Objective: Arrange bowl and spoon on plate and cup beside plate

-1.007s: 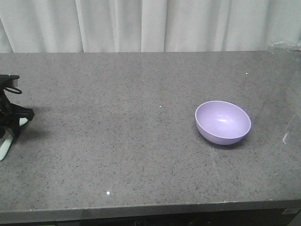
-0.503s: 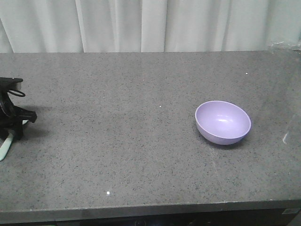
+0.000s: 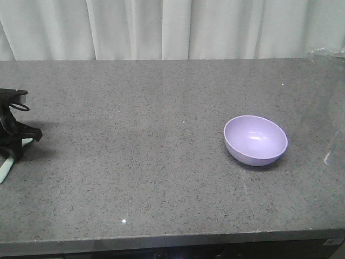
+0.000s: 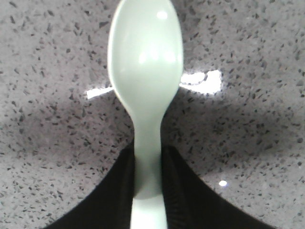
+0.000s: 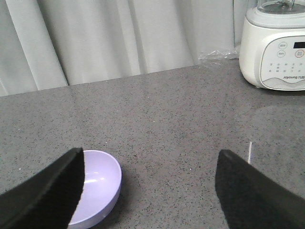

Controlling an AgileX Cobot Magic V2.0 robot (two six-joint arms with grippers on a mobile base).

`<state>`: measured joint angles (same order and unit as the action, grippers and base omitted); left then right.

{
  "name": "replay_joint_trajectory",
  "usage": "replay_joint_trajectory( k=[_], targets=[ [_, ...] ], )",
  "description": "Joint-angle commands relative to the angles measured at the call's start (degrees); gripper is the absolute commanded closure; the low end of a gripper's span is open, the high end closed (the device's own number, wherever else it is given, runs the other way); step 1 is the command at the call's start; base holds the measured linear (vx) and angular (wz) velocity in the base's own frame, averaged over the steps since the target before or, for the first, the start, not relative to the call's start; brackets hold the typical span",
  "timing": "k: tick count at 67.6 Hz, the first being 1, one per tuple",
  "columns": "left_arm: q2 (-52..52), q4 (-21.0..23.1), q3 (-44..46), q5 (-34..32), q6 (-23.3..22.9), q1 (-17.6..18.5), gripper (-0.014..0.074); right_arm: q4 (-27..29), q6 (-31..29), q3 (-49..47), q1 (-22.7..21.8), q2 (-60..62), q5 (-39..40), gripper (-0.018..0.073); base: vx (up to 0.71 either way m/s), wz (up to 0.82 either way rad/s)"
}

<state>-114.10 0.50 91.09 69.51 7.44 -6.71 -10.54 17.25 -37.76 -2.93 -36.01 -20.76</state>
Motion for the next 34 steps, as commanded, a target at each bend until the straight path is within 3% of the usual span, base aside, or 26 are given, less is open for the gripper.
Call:
replay_joint_trajectory(
  k=[1,22,34],
  targets=[
    [3.2,0.6,0.9,-1.7,0.2,0.1,0.0604,-0.7,-0.3,-2.0,-0.3,-0.4,4.1,0.0003,0.0,0.0],
    [13.6,6.3,0.9,-5.5,1.2,0.1,0.0604,0.8,-0.3,-2.5,-0.3,-0.9,3.4,0.0003,0.0,0.0],
    [22.5,10.8,0.9,-7.5,2.0,0.1,0.0604,6.8,-5.0,-11.2,-0.3,-7.3,-6.5,0.0003,0.0,0.0]
  ],
)
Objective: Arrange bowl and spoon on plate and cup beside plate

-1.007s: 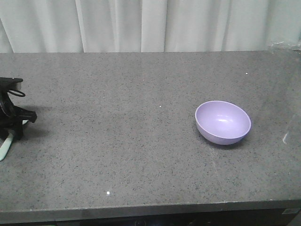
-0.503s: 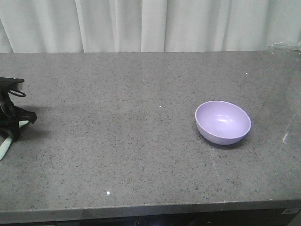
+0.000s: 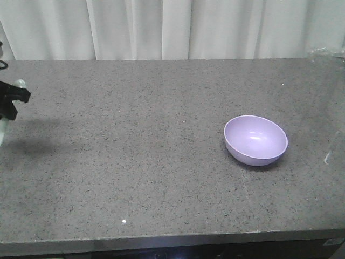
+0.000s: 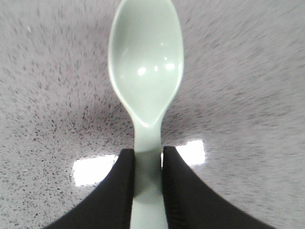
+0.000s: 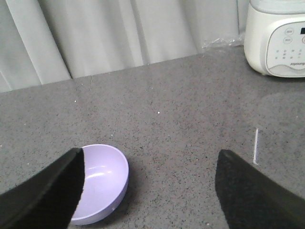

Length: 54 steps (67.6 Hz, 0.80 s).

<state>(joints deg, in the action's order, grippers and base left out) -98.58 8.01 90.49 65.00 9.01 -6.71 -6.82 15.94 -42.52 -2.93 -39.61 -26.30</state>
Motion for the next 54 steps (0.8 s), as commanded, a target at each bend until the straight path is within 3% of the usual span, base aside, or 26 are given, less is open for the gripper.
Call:
replay_joint_trajectory(
  k=[1,10,20,35,54],
  targets=[
    [7.7,3.6,1.5,-3.2,0.4,0.1,0.0604,4.1,-4.7,-8.0,-0.3,-4.6,-1.9,0.0003,0.0,0.0],
    [14.7,6.0,1.5,-6.1,0.8,0.1,0.0604,12.1,-14.0,-16.7,-0.3,-14.6,-9.5,0.0003,0.0,0.0],
    [20.7,7.7,1.5,-7.8,0.8,0.1,0.0604,18.6,-18.8,-24.9,-0.3,-25.4,-15.9,0.0003,0.0,0.0],
    [27.3,9.2,1.5,-9.2,0.8,0.1,0.0604,21.1,-21.9,-30.4,-0.3,-40.8,-19.9,0.0003,0.0,0.0],
    [28.9,9.1,1.5,-8.5,0.8,0.1,0.0604,20.7,-22.1,-30.4,-0.3,-50.7,-13.9,0.0003,0.0,0.0]
  ],
)
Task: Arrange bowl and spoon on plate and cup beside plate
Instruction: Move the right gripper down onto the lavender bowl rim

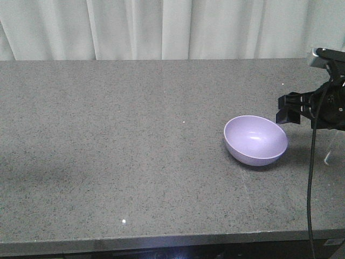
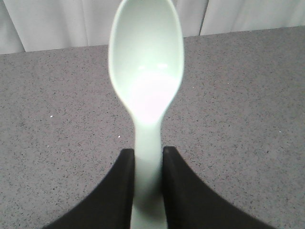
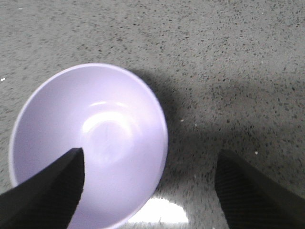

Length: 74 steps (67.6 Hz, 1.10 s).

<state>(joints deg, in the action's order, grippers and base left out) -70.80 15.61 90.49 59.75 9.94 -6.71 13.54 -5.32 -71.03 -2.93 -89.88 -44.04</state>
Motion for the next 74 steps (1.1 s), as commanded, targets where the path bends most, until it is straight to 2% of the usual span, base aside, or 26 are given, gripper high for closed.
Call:
replay_joint_trajectory(
  k=[1,8,25,33,41,47,56,74],
  targets=[
    [1.1,1.5,1.5,-3.2,-0.1,0.1,0.0604,0.3,-1.0,-1.9,-0.3,-0.7,3.9,0.0003,0.0,0.0],
    [1.1,1.5,1.5,-3.0,-0.1,0.1,0.0604,1.2,-3.3,-1.9,-0.3,-4.2,4.5,0.0003,0.0,0.0],
    [1.1,1.5,1.5,-3.0,-0.1,0.1,0.0604,1.1,-4.4,-1.9,-0.3,-8.8,6.1,0.0003,0.0,0.0],
    [1.1,1.5,1.5,-2.4,-0.1,0.1,0.0604,1.5,-5.4,-1.9,-0.3,-9.9,5.7,0.0034,0.0,0.0],
    [1.1,1.5,1.5,-2.2,-0.1,0.1,0.0604,1.5,-5.6,-1.9,-0.3,-10.3,5.3,0.0139,0.0,0.0],
    [1.1,1.5,1.5,-2.2,-0.1,0.1,0.0604,1.7,-5.8,-1.9,-0.3,-10.3,5.4,0.029,0.0,0.0],
    [1.1,1.5,1.5,-2.2,-0.1,0.1,0.0604,1.7,-7.1,-1.9,-0.3,-10.3,5.6,0.0567,0.0,0.0],
    [1.1,1.5,1.5,-2.2,-0.1,0.1,0.0604,7.7,-11.6,-2.8,-0.3,-5.5,4.9,0.057,0.0,0.0]
  ],
)
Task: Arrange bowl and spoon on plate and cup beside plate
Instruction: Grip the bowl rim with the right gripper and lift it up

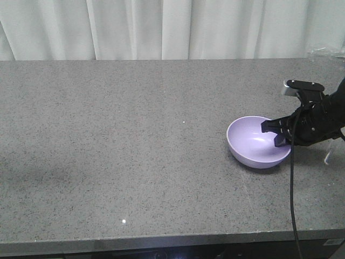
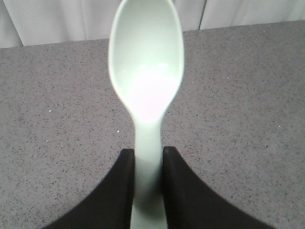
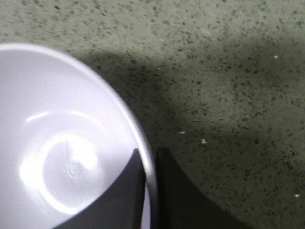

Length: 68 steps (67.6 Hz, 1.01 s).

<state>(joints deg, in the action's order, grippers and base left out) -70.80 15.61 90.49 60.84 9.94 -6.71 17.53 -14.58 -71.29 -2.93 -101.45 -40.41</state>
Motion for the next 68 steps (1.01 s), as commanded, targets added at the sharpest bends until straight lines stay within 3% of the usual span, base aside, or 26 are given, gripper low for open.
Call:
replay_joint_trajectory(
  k=[1,22,40,68],
  targets=[
    [1.1,1.5,1.5,-3.2,-0.1,0.1,0.0604,4.2,-2.5,-2.8,-0.3,6.9,1.1,0.057,0.0,0.0],
    [1.1,1.5,1.5,-3.2,-0.1,0.1,0.0604,13.1,-8.2,-5.0,-0.3,26.0,-2.9,0.0566,0.0,0.0],
    [1.1,1.5,1.5,-3.2,-0.1,0.1,0.0604,13.6,-8.2,-5.0,-0.3,35.5,-6.1,0.0565,0.0,0.0],
    [1.1,1.5,1.5,-3.2,-0.1,0.1,0.0604,13.7,-8.2,-5.0,-0.3,39.4,-9.2,0.0565,0.0,0.0]
  ],
)
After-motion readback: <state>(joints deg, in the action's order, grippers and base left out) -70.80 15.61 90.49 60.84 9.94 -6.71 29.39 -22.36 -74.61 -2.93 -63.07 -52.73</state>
